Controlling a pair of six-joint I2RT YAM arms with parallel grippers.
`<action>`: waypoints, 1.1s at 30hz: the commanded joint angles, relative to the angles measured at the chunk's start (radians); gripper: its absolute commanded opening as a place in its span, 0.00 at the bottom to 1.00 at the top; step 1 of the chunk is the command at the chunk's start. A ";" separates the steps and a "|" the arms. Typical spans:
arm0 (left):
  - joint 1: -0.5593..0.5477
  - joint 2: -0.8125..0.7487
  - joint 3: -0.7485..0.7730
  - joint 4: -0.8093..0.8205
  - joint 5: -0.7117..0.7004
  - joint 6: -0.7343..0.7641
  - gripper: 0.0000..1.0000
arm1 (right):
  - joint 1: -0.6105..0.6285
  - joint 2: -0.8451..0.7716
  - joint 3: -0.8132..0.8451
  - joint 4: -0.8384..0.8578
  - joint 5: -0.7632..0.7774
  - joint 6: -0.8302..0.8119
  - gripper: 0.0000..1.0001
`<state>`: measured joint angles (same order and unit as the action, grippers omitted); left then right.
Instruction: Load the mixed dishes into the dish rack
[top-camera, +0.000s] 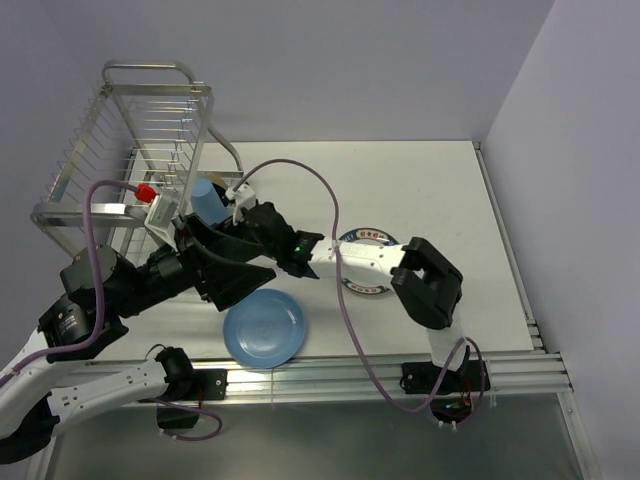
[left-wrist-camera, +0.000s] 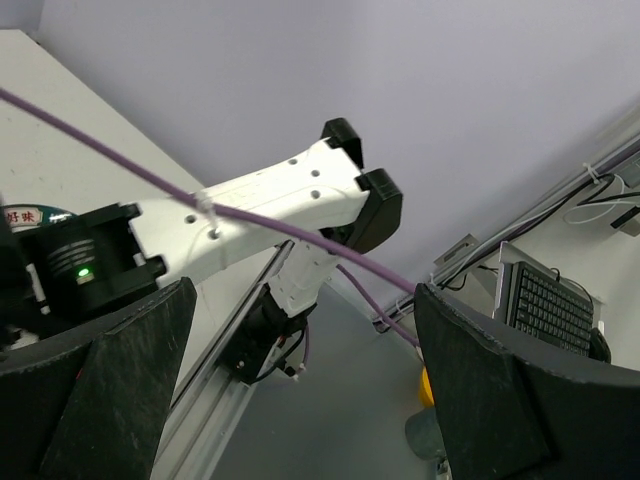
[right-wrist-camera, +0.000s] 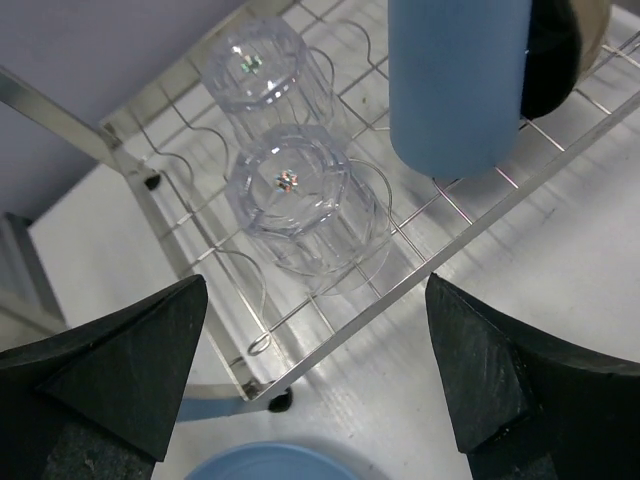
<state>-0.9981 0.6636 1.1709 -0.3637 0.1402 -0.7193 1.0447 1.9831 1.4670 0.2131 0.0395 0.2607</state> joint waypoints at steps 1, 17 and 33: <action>-0.004 0.014 0.022 0.023 0.027 0.009 0.97 | -0.008 -0.136 -0.057 0.071 0.066 0.090 0.97; -0.004 0.030 0.015 -0.063 0.027 0.032 0.97 | 0.034 -0.512 -0.560 -0.352 0.137 0.514 0.86; -0.004 0.100 0.156 -0.057 -0.013 0.078 0.97 | 0.161 -0.271 -0.426 -0.590 0.272 0.607 0.80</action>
<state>-0.9981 0.7403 1.2560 -0.4450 0.1520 -0.6861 1.1809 1.6821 0.9707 -0.2829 0.2192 0.8387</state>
